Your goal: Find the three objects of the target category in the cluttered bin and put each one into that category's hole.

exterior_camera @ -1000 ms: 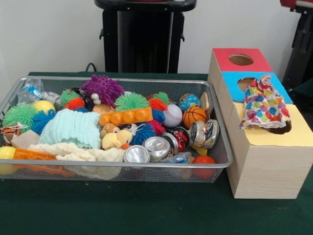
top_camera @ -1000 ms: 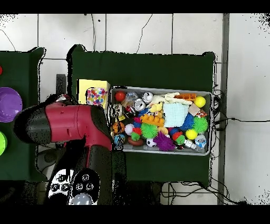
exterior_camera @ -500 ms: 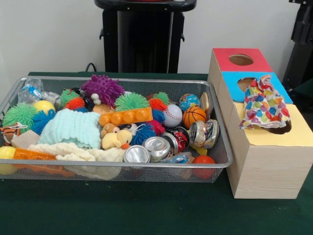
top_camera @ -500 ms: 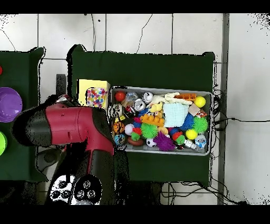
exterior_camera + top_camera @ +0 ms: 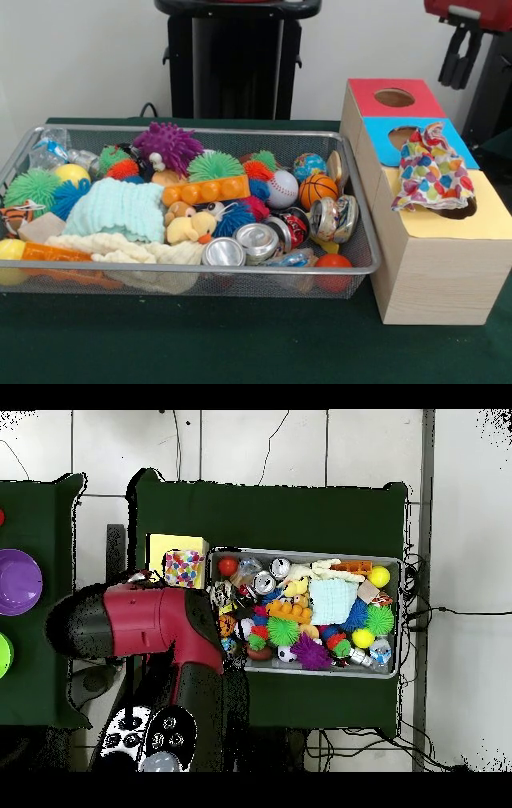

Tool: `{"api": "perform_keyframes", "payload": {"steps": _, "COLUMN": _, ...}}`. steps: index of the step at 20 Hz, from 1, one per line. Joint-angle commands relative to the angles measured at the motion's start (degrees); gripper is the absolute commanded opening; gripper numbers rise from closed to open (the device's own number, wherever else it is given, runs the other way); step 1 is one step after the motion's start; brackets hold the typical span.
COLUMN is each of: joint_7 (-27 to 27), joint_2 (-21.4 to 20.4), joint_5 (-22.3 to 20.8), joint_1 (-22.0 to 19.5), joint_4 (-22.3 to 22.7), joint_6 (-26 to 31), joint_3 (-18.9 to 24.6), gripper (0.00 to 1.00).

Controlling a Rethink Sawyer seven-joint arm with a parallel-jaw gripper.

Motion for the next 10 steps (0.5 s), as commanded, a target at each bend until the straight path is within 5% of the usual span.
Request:
{"api": "perform_keyframes", "payload": {"steps": 1, "joint_7": 4.0, "joint_2": 4.0, "joint_5": -3.3, "joint_1": -0.1, "joint_4": 3.0, "joint_6": 3.9, "joint_3": -0.6, "gripper": 0.00}}
{"api": "perform_keyframes", "payload": {"steps": 10, "joint_7": 6.6, "joint_2": 7.0, "joint_5": -2.4, "joint_1": 0.8, "joint_4": 2.8, "joint_6": -0.5, "joint_3": -0.6, "gripper": 0.00}}
